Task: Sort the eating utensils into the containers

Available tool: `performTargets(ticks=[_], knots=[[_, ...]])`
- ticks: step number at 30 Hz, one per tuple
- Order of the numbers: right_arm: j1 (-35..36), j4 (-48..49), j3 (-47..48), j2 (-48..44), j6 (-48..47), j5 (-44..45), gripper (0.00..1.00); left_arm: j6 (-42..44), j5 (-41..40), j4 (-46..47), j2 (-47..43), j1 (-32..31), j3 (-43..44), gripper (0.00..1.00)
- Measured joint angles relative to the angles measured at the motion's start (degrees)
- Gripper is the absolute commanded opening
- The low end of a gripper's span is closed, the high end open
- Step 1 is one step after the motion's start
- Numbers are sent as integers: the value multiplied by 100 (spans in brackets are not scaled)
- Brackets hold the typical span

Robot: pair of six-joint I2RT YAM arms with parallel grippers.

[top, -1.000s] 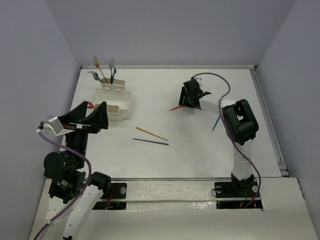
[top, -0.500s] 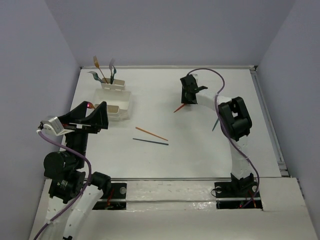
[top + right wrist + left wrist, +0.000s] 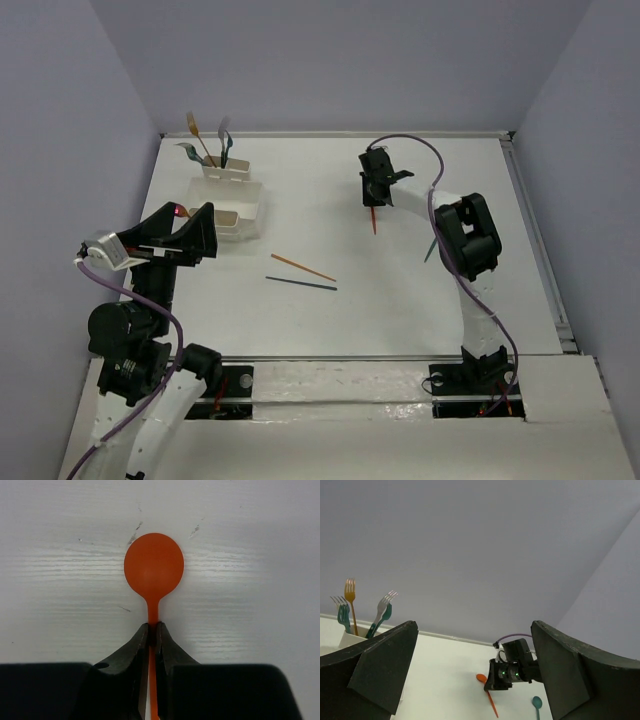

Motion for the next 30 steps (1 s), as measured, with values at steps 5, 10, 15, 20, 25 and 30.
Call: performTargets(ticks=[5,10,15,20,25,30], knots=[[-2,-7,20,2,-151,-59,8,0,0,0,2,0,0,99],[-2,-105,192,90,-234,-83,0,0,0,0,4,0,-2,99],[-2,289,-162,-96,-280,-334,0,0,2,0,4,0,-2,99],[122,1095,-1005,-927,-260,-1106,0,-2,13,0,22,9,-4,99],[890,2481,-957,-1620,-225,-1552,0,-4,20,0,22,39,-4,99],[2107,3908,-138,-1390,-116,-2164,0,-2,20,2,22,48,-4,99]])
